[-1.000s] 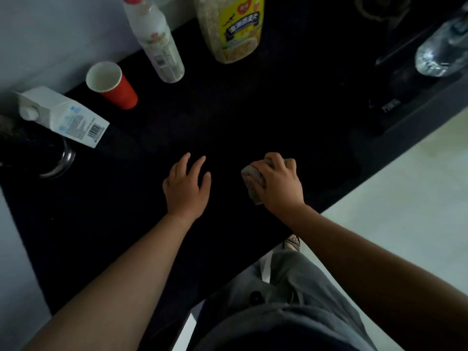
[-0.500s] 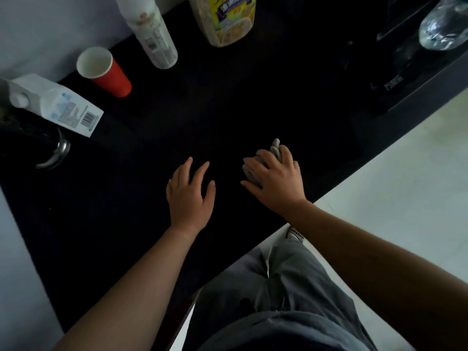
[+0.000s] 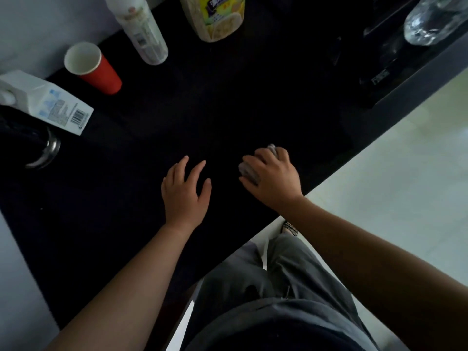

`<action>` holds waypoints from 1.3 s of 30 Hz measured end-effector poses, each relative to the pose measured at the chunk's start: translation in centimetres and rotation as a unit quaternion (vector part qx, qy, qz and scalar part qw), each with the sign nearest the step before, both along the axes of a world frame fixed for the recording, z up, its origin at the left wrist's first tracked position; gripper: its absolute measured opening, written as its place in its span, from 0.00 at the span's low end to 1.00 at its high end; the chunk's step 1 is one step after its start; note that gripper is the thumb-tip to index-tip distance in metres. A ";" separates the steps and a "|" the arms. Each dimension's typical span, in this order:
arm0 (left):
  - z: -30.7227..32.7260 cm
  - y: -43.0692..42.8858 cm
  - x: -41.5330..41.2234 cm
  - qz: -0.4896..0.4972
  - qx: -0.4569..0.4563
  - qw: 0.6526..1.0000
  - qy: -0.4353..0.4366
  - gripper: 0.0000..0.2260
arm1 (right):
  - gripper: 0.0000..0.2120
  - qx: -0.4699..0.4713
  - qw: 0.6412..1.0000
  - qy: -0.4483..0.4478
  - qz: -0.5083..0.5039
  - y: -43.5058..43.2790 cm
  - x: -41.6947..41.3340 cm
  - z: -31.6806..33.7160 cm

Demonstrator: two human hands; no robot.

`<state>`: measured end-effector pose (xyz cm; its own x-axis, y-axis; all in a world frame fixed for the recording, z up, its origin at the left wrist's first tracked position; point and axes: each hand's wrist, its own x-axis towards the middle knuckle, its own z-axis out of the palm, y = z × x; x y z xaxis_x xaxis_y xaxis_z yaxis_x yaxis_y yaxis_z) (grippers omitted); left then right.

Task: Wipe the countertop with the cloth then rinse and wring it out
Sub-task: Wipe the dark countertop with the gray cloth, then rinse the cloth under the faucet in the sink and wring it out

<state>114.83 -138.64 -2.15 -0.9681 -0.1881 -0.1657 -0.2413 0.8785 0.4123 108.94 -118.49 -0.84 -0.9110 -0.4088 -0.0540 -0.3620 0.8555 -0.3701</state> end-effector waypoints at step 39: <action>8.8 63.6 -6.6 -0.409 0.352 0.817 -0.201 0.19 | 0.04 -0.467 0.504 0.034 -0.726 54.9 21.8 8.5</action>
<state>108.18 -75.04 6.63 -0.5622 0.7746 -0.2896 0.0682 0.3924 0.9173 130.71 -63.59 7.64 -0.2737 0.8724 -0.4049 0.3553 -0.2995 -0.8855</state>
